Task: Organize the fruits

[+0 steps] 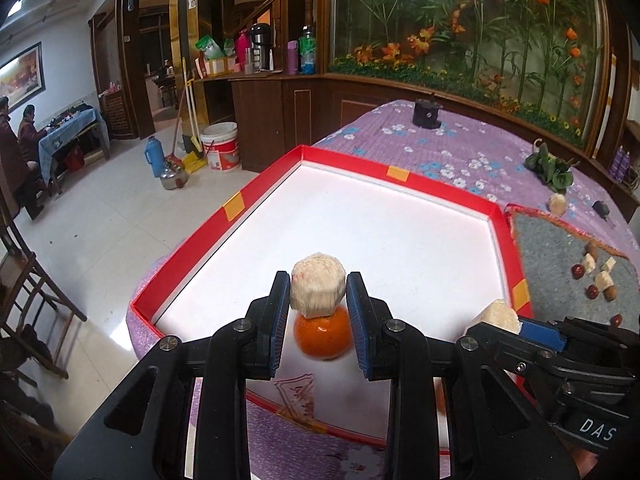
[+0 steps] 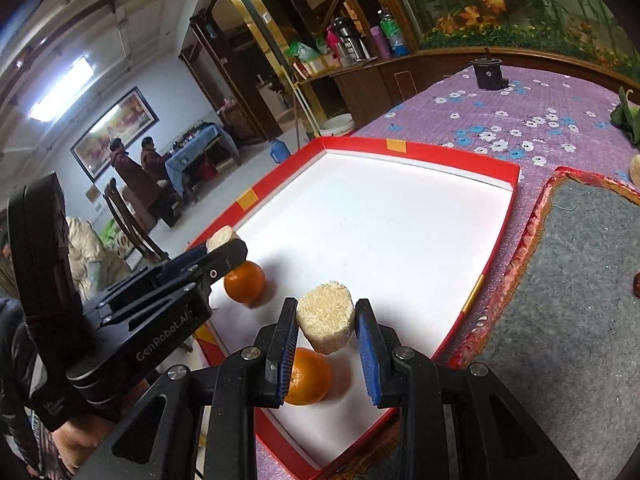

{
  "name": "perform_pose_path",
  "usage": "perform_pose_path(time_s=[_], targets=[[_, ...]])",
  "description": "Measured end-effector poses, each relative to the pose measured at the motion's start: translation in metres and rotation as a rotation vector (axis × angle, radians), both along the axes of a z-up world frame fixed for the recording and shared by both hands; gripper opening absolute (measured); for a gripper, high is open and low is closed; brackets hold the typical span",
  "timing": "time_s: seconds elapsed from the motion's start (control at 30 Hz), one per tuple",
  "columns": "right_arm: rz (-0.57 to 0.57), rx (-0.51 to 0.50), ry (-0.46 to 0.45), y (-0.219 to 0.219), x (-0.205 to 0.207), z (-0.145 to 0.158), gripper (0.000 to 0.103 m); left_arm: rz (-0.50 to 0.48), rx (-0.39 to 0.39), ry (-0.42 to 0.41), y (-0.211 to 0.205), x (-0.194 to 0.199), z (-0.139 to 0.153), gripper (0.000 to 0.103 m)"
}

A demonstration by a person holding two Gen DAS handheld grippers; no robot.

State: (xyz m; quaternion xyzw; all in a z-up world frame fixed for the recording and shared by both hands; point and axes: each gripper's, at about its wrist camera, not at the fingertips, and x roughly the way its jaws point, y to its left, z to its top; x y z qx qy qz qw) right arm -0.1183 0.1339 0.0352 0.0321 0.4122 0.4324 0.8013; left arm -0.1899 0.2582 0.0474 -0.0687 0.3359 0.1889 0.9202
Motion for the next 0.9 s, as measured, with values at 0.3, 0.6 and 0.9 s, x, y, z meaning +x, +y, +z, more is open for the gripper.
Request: perform_pose_path(time_s=[0.3,0.6,0.9], targets=[[0.009,-0.073,0.001,0.007,0.001,-0.005,0.033,0.02,0.036,0.039,-0.002,0.003,-0.004,0.045],[-0.081,0.036,-0.028,-0.028,0.008,0.017,0.046,0.04,0.044,-0.025,-0.007,-0.006,0.015,0.061],[-0.198,0.093,0.011,-0.084,0.03,0.022,0.046,-0.058,0.113,0.001,-0.048,-0.001,0.02,0.062]])
